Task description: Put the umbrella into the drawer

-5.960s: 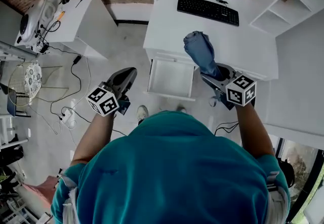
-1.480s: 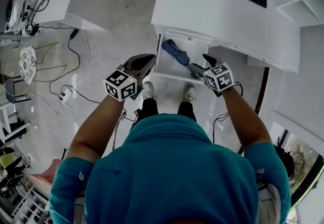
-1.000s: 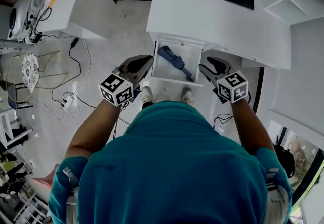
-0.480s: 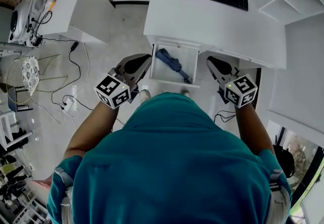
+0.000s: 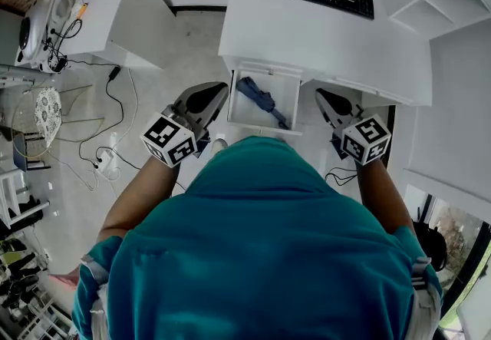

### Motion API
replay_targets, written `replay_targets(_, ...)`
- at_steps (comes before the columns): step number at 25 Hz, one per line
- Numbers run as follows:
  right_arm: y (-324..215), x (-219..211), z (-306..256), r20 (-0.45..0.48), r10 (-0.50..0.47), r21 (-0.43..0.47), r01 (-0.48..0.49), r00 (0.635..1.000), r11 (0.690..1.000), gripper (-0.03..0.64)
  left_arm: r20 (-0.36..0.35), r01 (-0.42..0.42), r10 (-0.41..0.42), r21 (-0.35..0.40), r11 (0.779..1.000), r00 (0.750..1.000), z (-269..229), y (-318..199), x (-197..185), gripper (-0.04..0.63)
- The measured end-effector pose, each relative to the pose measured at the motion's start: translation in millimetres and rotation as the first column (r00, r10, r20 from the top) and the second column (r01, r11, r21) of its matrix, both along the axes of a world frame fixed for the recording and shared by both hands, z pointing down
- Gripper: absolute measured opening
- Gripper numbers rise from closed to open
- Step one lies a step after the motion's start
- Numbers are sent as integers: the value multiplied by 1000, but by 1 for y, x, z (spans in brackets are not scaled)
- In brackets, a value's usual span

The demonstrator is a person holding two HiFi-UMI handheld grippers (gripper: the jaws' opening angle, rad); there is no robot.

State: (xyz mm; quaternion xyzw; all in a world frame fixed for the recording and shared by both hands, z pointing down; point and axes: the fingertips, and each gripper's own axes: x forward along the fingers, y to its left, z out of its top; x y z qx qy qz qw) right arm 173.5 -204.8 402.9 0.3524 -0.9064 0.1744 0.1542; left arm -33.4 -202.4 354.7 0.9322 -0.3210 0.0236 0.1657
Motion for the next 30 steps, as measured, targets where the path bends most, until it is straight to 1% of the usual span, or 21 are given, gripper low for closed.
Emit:
replay_targets(22,9,-1,0,18,-2,3,2,1000,1000,22,-11,-2,2,-4,1000,1000,2,11,1,12)
replay_targets(30,11,-4,1,11,-13,8,13,1000,1000,21,-14,5,-5,0,1000,1000,1,14,-2,12)
